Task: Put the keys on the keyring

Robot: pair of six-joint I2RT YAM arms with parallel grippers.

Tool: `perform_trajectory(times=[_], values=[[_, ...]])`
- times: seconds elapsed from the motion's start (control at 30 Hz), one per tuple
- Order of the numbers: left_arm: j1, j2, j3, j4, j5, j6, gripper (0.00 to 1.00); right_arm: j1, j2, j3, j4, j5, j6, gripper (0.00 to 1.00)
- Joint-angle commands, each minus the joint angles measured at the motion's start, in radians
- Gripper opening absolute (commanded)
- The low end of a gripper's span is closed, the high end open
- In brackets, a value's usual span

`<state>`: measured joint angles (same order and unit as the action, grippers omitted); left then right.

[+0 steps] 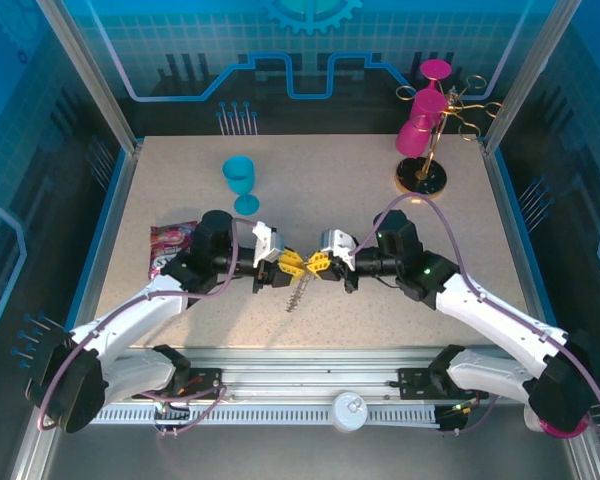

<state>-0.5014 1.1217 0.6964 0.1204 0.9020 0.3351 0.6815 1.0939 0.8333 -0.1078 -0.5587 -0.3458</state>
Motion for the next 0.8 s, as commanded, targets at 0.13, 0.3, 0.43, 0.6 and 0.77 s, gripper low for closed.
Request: perform_trajectory(times=[0.13, 0.3, 0.43, 0.6, 0.77], values=[[-0.007, 0.001, 0.069, -0.197, -0.002, 0.150, 0.22, 0.031, 0.070, 0.172, -0.332, 0.070, -0.174, 0.00], [-0.007, 0.013, 0.078, -0.194, 0.007, 0.150, 0.22, 0.047, 0.118, 0.237, -0.403, 0.082, -0.204, 0.00], [-0.007, 0.015, 0.080, -0.190, 0.010, 0.148, 0.21, 0.062, 0.155, 0.285, -0.448, 0.092, -0.229, 0.00], [-0.007, 0.017, 0.081, -0.191, 0.015, 0.151, 0.17, 0.073, 0.197, 0.336, -0.493, 0.093, -0.241, 0.00], [-0.008, 0.020, 0.088, -0.226, 0.017, 0.181, 0.01, 0.067, 0.190, 0.340, -0.475, 0.061, -0.219, 0.00]])
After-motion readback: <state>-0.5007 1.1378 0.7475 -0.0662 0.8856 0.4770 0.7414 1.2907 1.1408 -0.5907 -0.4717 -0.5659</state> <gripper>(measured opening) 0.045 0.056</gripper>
